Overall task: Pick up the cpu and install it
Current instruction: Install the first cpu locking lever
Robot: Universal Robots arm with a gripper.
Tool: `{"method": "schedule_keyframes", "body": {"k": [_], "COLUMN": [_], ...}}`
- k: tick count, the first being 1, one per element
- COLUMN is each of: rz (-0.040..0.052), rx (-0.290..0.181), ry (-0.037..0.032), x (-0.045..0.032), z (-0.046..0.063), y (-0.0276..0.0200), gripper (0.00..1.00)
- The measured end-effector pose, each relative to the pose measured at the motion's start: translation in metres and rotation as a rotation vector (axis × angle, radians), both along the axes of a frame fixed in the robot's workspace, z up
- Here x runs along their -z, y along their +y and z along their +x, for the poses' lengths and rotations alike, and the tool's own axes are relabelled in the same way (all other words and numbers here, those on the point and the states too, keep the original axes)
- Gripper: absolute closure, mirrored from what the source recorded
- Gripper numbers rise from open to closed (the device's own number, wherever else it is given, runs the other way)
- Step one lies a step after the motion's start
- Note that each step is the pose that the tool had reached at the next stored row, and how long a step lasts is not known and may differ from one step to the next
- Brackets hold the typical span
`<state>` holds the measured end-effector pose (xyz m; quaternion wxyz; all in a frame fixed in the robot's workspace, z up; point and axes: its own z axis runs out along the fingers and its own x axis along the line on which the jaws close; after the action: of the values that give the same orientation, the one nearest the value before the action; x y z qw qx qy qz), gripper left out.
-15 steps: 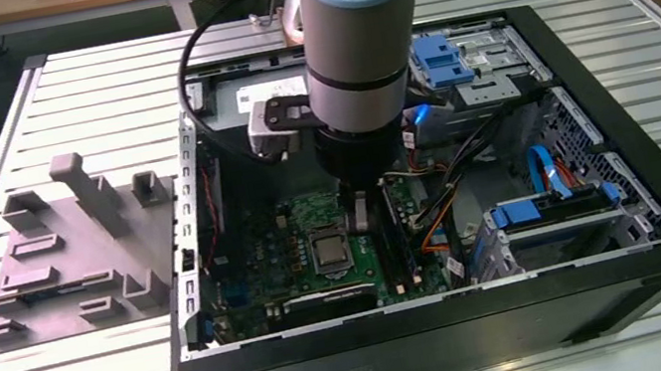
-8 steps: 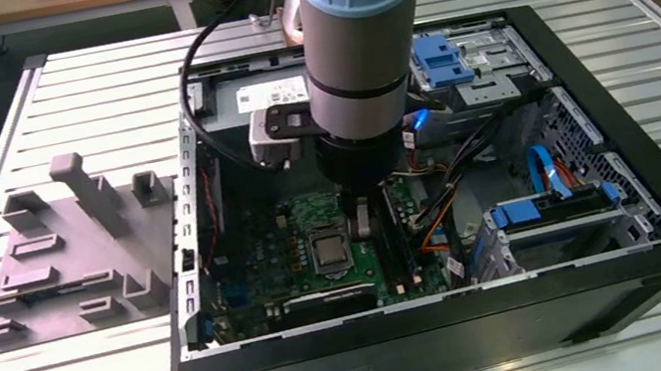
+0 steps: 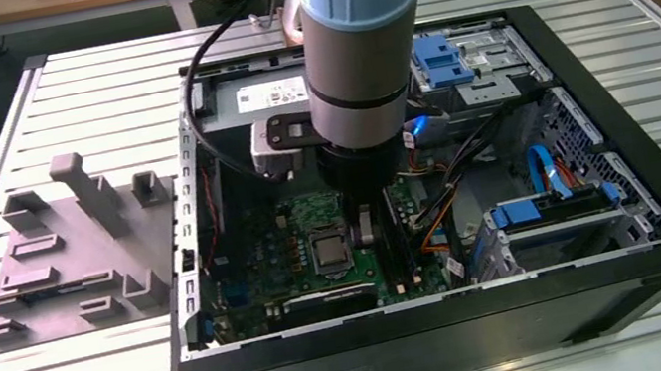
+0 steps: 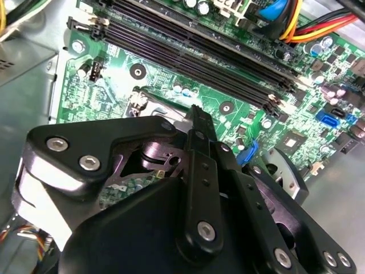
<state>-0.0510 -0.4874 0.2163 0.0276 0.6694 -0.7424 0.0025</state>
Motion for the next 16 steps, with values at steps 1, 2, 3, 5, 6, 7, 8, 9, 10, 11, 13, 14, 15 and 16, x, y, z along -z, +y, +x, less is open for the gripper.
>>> {"method": "schedule_keyframes", "body": {"k": [1,2,3,5,6,7,8,9,10,11,13,14,15,16], "rz": [0.0001,0.0001,0.0002,0.0001,0.0001,0.0001,0.0002,0.0002,0.0001,0.0001,0.0002,0.0,-0.0001,0.0], "rx": [-0.006,-0.013,-0.019,-0.031,-0.036,-0.04,-0.044,-0.047,-0.05,-0.053,-0.058,-0.061,-0.063,-0.063], "ry": [-0.0001,-0.0001,-0.0001,-0.0001,-0.0001,-0.0003,-0.0003,-0.0004,-0.0004,-0.0004,-0.0004,-0.0003,-0.0003,-0.0002], "x": [0.0005,0.0008,0.0009,0.001,0.0011,0.0013,0.0016,0.0021,0.0027,0.0035,0.0051,0.0057,0.0061,0.0062], "z": [-0.0001,-0.0002,-0.0004,-0.0009,-0.0012,-0.0016,-0.0018,-0.0018,-0.0019,-0.0019,-0.0019,-0.0019,-0.002,-0.002], "y": [-0.0005,-0.0009,-0.0014,-0.0025,-0.0028,-0.003,-0.0031,-0.0031,-0.0031,-0.0031,-0.0032,-0.0033,-0.0034,-0.0034], "gripper": [0.89,0.89,0.89,0.89,0.89,0.89,0.89,0.89,0.89,0.89,0.89,0.89,0.89,0.89]}}
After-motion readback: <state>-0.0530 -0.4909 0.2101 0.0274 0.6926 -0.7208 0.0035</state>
